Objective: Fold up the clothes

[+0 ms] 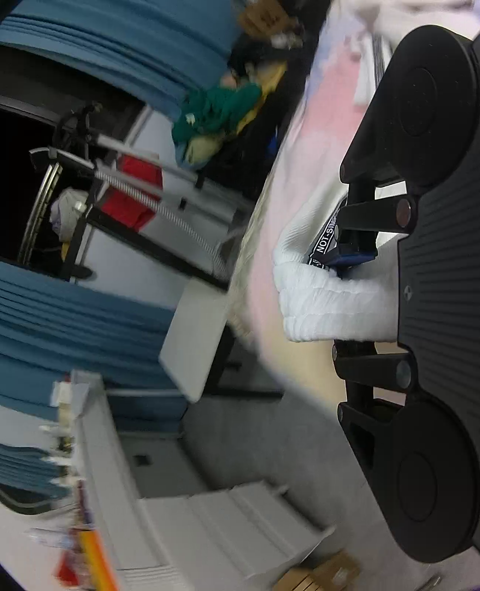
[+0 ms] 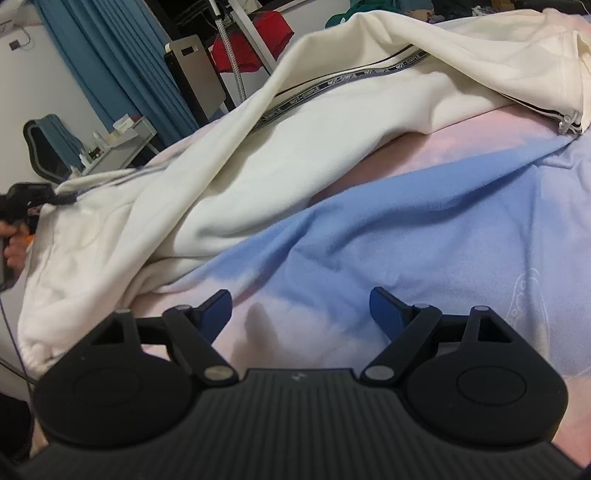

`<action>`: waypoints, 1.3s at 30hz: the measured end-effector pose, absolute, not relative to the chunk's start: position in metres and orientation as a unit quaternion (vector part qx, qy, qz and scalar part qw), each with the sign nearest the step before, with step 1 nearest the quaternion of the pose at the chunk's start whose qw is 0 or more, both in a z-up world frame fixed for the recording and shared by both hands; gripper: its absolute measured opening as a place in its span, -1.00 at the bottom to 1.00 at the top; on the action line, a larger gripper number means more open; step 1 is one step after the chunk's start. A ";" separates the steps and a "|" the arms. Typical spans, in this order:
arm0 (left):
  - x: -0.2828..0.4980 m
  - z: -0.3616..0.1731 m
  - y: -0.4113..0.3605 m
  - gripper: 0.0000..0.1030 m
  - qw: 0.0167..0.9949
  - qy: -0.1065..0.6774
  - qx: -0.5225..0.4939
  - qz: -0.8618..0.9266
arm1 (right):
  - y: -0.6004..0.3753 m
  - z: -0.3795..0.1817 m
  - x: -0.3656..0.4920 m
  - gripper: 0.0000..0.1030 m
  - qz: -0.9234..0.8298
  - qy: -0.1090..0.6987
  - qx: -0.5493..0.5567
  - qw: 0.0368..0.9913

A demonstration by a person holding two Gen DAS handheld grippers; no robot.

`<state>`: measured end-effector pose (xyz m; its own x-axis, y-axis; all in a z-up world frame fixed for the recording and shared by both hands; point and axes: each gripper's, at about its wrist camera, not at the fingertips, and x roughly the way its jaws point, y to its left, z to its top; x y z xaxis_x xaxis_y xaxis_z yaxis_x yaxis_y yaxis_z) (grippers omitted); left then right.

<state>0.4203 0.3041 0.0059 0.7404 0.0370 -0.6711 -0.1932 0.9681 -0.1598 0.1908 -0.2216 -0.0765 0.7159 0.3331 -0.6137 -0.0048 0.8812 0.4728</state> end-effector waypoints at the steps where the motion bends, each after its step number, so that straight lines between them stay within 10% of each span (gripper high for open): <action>1: 0.430 -0.001 0.303 -0.33 0.921 0.369 -0.103 0.070 | -0.223 -0.076 0.192 0.64 0.094 0.364 0.230 0.897; 9: 0.419 -0.058 0.290 0.05 0.916 0.358 -0.124 0.132 | -0.227 -0.078 0.195 0.64 0.107 0.353 0.215 0.904; 25: 0.180 0.023 0.227 0.90 0.896 0.315 -0.305 0.072 | -0.247 -0.054 0.169 0.60 0.110 0.318 0.220 0.915; 39: 0.151 -0.064 0.182 0.62 0.831 0.326 -0.451 0.004 | -0.262 -0.058 0.142 0.61 0.087 0.335 0.253 0.903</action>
<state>0.1510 0.1820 -0.0637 0.7873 -0.2881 -0.5452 -0.3003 0.5930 -0.7471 0.1422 -0.2625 -0.0579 0.7603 0.3261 -0.5617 0.0128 0.8571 0.5149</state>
